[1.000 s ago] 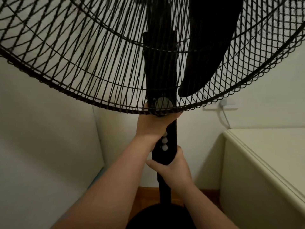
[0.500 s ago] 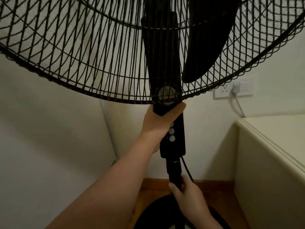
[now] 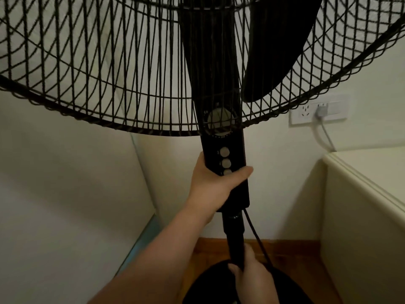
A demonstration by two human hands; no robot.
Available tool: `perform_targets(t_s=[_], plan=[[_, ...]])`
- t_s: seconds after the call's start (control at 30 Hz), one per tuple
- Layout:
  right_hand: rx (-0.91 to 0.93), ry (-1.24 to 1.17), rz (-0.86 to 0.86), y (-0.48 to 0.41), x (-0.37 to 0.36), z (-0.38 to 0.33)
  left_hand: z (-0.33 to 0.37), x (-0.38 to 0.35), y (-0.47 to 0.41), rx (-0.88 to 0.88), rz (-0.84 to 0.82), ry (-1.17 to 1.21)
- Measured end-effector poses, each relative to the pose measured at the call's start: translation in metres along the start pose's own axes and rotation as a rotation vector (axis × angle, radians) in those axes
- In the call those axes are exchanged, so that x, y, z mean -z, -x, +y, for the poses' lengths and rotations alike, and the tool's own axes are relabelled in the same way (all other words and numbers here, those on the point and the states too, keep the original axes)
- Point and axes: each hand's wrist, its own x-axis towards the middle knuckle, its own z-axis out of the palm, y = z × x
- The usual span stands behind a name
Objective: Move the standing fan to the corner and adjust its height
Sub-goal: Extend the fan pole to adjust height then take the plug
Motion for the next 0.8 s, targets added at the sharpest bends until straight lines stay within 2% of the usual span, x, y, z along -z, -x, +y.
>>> perform_targets(t_s=[0.37, 0.8], plan=[[0.111, -0.038, 0.040, -0.026, -0.016, 0.005, -0.010, 0.009, -0.025, -0.042, 0.000, -0.045], [0.074, -0.059, 0.004, -0.031, -0.012, -0.001, -0.022, 0.010, -0.033, -0.035, 0.027, -0.016]])
